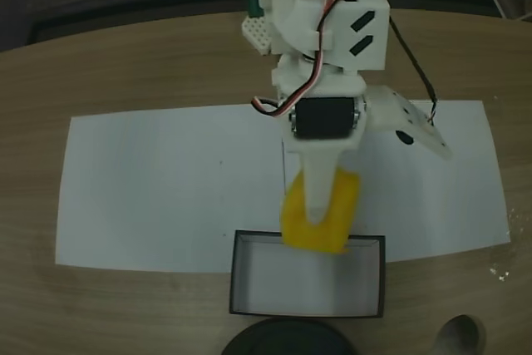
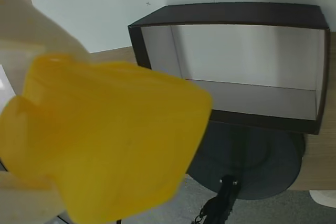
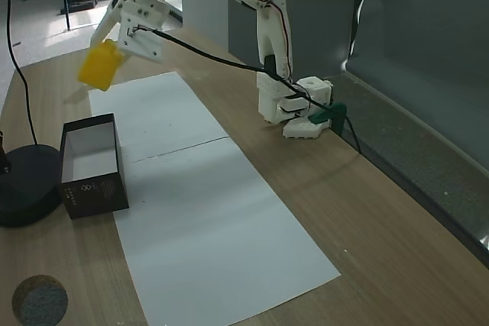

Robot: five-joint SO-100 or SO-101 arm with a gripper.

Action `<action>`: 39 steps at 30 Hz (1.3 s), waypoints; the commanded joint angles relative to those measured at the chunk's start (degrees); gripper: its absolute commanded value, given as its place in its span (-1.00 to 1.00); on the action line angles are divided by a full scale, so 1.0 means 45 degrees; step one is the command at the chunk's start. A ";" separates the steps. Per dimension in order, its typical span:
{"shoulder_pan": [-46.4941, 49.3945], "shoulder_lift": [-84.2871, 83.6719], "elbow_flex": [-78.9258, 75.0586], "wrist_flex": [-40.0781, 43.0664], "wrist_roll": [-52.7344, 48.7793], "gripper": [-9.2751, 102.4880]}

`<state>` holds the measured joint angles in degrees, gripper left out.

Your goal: Grab a yellow square and put it in the box.

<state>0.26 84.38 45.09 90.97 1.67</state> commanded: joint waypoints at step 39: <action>-0.0215 -0.2617 -0.1270 0.0156 0.0117 -0.68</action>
<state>0.09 65.04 43.33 90.00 1.93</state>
